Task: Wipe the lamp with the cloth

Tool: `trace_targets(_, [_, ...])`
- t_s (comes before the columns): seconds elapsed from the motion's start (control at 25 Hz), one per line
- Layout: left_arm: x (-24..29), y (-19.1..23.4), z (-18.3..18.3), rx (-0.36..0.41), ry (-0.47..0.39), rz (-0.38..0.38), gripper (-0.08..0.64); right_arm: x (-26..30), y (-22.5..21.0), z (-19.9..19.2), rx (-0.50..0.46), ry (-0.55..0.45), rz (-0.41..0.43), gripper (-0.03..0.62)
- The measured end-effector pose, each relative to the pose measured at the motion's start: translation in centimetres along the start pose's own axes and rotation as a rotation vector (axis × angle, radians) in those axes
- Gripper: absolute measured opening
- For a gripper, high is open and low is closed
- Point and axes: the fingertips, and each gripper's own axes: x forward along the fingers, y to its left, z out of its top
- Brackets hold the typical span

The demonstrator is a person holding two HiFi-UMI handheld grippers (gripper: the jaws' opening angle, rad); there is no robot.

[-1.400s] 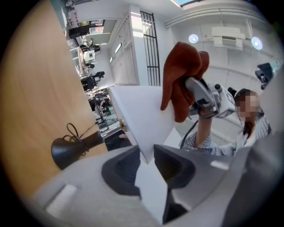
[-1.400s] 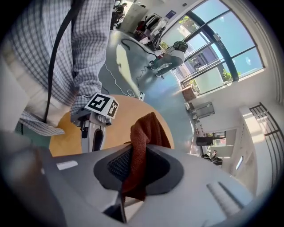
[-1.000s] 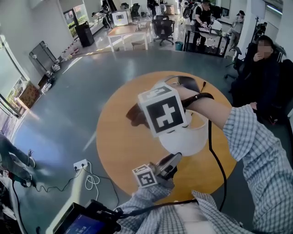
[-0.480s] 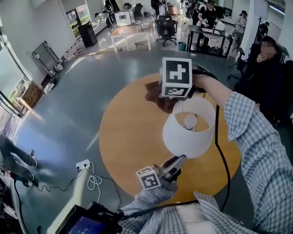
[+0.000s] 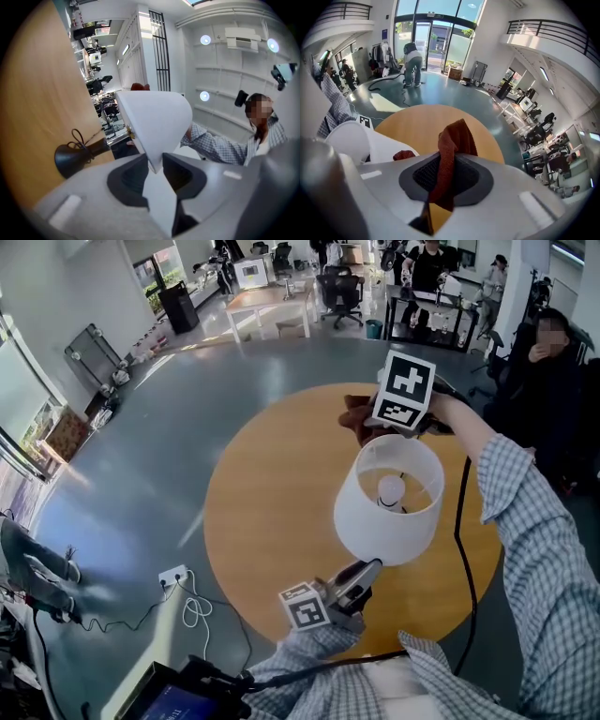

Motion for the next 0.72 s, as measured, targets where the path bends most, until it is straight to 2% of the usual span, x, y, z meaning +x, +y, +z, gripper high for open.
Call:
trace_targets(0.2, [0.4, 0.1, 0.2, 0.000, 0.000, 0.001, 0.097, -0.7, -1.0, -2.6, 0.087, -0.058, -0.015, 0.063])
trace_targets(0.72, [-0.4, 0.8, 0.4, -0.007, 0.005, 0.010, 0.098, -1.5, 0.2, -10.3, 0.174, -0.031, -0.091, 0.062])
